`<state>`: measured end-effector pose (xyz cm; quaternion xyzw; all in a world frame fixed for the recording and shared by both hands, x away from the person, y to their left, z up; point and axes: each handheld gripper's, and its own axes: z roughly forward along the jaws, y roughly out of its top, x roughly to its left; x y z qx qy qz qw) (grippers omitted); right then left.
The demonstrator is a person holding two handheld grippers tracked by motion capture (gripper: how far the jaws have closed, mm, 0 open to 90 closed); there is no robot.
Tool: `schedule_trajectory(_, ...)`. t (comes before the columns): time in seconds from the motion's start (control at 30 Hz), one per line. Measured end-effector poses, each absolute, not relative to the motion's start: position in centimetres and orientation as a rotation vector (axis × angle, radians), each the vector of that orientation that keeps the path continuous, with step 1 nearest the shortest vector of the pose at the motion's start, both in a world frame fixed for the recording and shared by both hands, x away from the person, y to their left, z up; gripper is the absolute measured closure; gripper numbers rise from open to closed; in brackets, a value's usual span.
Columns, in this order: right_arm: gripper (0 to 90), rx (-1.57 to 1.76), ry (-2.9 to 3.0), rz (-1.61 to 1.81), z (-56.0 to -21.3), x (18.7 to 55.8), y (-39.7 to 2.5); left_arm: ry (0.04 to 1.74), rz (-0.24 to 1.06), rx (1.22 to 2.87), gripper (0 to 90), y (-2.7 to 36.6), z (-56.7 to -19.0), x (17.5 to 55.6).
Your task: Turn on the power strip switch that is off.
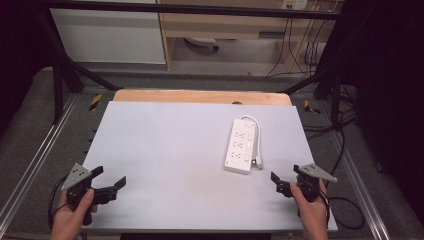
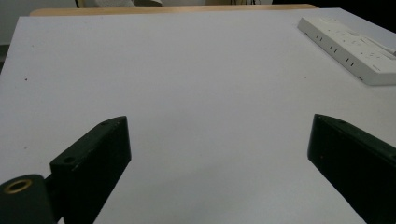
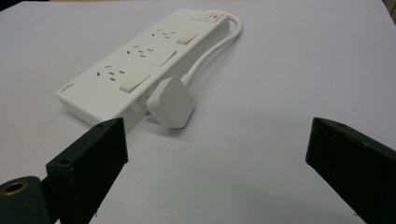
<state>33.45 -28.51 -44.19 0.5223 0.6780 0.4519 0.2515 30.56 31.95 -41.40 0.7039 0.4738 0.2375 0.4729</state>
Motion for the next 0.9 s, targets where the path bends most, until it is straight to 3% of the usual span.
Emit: schedule_trajectory(0.9, 3.7, 1.432, 1.861, 1.212, -42.7, 33.4, -28.4, 1.143, 0.570, 1.747, 6.1, 31.6, -41.4, 30.6)
